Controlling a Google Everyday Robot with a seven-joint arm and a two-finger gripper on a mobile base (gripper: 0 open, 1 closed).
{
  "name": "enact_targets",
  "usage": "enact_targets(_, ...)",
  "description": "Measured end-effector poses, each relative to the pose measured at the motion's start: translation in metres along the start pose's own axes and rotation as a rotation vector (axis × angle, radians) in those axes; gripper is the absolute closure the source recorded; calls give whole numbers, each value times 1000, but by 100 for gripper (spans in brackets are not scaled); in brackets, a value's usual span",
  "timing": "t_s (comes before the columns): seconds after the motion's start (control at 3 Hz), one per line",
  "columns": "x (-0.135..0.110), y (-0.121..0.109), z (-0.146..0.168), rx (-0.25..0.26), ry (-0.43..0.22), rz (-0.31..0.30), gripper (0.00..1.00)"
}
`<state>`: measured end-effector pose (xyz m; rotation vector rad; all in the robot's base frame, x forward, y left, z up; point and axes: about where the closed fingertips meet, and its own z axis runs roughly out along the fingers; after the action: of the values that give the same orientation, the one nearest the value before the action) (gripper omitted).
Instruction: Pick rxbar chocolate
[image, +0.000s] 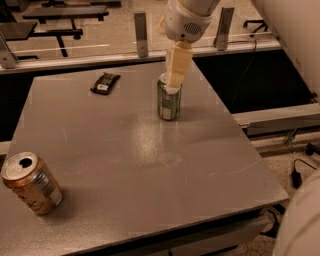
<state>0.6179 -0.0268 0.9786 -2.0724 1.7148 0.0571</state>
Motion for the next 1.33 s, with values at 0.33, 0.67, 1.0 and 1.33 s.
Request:
enact_targets(0.33, -37, -26, 43, -35, -13, -98, 0)
enact_targets(0.67, -54, -36, 68, -58, -9, -159, 0)
enact_targets(1.0, -71, -48, 97, -90, 10, -269, 0)
enact_targets(1.33, -83, -62, 117, -96, 24, -394, 0)
